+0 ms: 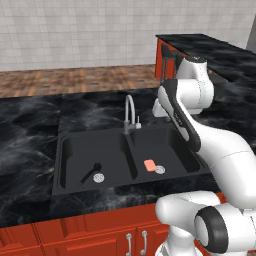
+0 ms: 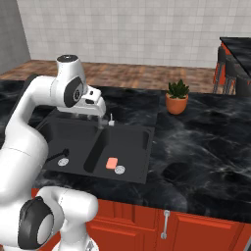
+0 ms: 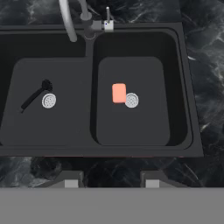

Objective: Pick up the dish brush and bar soap from the sink, and place them back in the cabinet, and close the cabinet door.

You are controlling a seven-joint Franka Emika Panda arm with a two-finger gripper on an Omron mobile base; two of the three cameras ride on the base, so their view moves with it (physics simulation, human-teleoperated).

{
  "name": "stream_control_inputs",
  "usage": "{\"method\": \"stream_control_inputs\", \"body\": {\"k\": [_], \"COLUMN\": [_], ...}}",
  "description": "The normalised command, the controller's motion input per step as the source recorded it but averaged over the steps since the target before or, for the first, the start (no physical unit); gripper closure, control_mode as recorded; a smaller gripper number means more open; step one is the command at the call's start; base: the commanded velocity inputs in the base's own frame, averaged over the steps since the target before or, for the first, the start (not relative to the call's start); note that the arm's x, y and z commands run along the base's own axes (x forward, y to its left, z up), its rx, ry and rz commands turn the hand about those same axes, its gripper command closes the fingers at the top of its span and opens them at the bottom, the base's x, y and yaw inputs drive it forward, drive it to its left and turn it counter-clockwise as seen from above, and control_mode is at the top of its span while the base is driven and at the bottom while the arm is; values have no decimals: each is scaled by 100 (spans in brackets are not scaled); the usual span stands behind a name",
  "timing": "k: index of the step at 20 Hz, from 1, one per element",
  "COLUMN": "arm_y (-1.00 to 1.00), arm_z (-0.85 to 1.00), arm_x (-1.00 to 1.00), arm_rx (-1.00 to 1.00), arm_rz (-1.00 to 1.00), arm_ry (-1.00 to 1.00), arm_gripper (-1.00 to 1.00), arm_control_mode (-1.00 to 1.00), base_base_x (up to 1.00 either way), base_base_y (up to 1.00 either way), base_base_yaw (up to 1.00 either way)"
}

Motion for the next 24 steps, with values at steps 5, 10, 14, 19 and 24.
{"method": "stream_control_inputs", "body": {"k": [5, 10, 14, 19, 24], "arm_y": [-1, -8, -13, -14, -11], "arm_z": [-1, -15, -22, -24, -26], "arm_x": [-1, 0, 0, 3, 15], "arm_rx": [0, 0, 0, 0, 0], "arm_rz": [0, 0, 0, 0, 0], "arm_ry": [0, 0, 2, 1, 0], "arm_gripper": [-100, -100, -100, -100, -100], "arm_control_mode": [-100, -100, -100, -100, -100], "base_base_x": [0, 0, 0, 0, 0], "base_base_y": [0, 0, 0, 0, 0], "base_base_yaw": [0, 0, 0, 0, 0]}}
